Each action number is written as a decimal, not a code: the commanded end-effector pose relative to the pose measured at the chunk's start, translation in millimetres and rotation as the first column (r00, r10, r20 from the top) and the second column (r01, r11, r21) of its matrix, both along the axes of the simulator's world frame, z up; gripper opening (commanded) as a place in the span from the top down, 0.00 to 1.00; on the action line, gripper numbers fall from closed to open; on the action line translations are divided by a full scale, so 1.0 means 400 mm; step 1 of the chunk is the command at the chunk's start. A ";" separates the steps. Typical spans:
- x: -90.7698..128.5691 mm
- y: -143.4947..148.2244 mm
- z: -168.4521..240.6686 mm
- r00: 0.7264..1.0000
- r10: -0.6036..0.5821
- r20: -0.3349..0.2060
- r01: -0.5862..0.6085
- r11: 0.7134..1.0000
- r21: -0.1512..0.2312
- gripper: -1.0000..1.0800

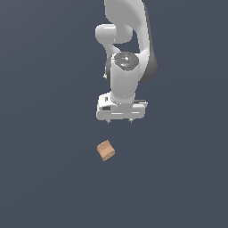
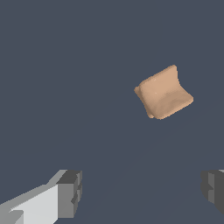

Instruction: Pick up the object and move it to a goal position.

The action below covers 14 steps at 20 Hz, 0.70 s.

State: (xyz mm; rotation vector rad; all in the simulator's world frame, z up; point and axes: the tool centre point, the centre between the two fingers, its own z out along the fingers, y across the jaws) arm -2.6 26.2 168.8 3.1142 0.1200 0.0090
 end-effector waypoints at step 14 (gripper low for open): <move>0.037 -0.012 -0.025 0.996 0.085 -0.004 -0.085 0.996 0.000 0.04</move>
